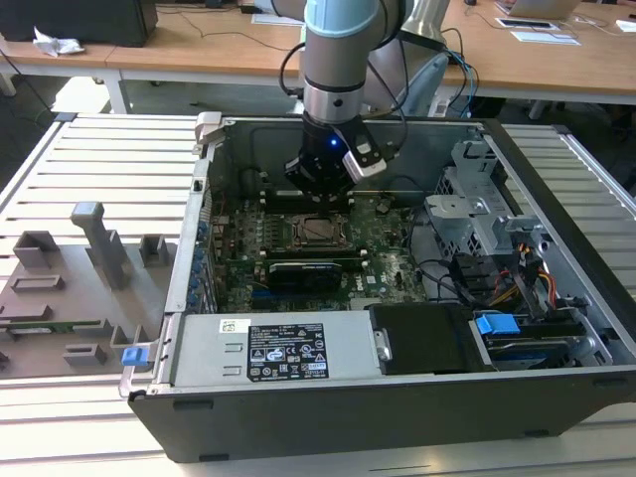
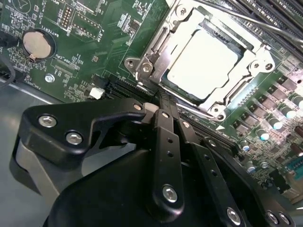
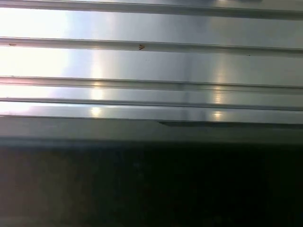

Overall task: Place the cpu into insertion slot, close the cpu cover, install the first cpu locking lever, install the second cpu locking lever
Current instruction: 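Install the first cpu locking lever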

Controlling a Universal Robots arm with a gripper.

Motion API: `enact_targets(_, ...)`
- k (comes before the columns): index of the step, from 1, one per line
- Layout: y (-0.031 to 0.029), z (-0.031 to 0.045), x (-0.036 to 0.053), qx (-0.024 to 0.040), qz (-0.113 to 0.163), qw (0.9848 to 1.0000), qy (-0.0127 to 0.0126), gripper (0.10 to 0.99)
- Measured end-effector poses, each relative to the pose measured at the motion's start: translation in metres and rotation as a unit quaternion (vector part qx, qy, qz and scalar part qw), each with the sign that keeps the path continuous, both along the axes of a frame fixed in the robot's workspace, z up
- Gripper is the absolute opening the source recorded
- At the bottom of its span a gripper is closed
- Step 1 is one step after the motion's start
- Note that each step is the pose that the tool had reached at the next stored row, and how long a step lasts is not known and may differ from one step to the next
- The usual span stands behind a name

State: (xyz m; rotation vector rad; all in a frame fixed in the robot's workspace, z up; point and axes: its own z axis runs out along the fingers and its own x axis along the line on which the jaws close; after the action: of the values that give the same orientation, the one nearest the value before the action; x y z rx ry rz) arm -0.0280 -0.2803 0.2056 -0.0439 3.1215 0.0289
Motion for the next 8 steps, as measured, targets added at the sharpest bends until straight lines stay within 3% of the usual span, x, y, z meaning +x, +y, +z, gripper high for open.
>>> enact_targets(8, -0.0037, -0.0042, 0.0038, -0.0004, -0.001, 1.0000, 0.0004, 0.106)
